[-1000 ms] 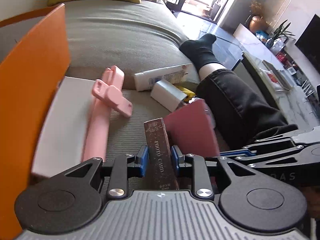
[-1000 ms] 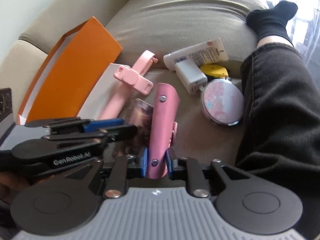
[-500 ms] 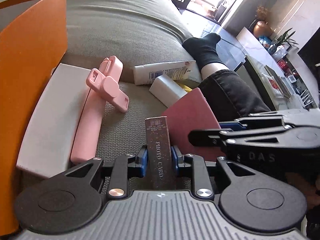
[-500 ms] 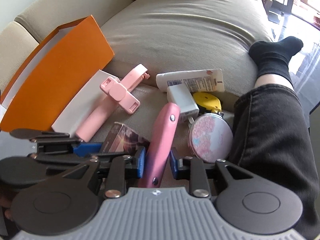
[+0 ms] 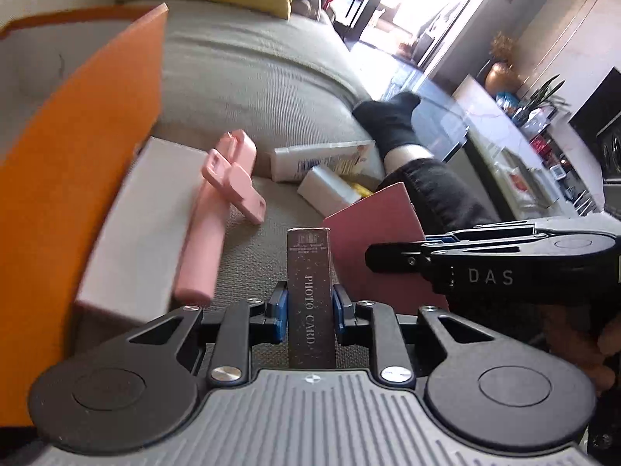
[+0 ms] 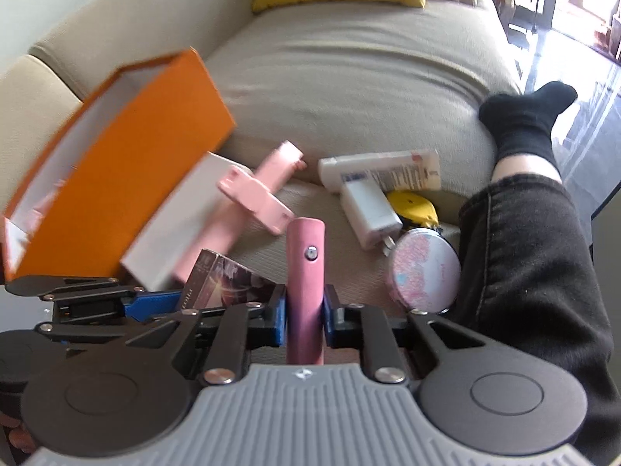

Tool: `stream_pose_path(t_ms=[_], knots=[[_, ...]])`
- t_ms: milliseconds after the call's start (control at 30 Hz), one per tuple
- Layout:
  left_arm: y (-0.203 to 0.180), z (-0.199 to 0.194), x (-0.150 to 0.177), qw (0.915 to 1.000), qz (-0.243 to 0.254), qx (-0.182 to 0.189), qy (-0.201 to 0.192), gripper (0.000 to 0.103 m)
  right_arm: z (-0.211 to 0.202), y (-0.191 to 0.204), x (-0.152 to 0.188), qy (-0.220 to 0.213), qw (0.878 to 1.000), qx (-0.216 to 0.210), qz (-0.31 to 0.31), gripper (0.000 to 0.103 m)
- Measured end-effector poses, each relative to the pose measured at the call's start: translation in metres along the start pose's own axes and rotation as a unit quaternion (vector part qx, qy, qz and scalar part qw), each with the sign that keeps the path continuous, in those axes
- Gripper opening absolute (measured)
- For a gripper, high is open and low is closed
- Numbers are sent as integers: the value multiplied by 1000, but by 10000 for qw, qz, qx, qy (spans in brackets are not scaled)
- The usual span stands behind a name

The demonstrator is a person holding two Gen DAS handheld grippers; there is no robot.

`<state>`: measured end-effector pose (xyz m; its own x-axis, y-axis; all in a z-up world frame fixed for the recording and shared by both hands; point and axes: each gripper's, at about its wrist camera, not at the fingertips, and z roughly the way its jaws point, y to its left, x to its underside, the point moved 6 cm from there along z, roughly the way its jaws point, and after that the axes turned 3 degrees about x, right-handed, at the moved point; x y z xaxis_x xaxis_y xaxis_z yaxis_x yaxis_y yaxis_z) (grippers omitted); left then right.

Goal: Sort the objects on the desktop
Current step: 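Lift the PHOTO CARD pack with the left gripper while the right lifts the pink umbrella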

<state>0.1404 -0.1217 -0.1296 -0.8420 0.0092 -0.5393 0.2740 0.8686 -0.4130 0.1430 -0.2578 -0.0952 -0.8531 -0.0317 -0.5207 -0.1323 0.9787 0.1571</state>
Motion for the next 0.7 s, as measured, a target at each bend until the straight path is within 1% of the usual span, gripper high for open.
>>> stream_pose_path(t_ms=[133, 300, 500, 600, 700], knots=[[6, -36, -3, 9995, -34, 49, -308, 26, -27, 25, -7, -328, 9993, -95, -115, 19], [16, -87, -11, 9968, 3, 54, -799, 26, -59, 66, -23, -770, 9959, -300, -364, 19], [36, -143, -20, 9916, 113, -122, -1280, 26, -82, 119, -42, -1176, 9889, -619, -666, 19], [51, -166, -25, 9890, 116, -207, -1458, 25, -87, 147, -52, -1317, 9847, -799, -815, 19], [69, -187, -31, 9863, 135, -388, -1596, 25, -87, 172, -65, -1384, 9815, -972, -903, 19]])
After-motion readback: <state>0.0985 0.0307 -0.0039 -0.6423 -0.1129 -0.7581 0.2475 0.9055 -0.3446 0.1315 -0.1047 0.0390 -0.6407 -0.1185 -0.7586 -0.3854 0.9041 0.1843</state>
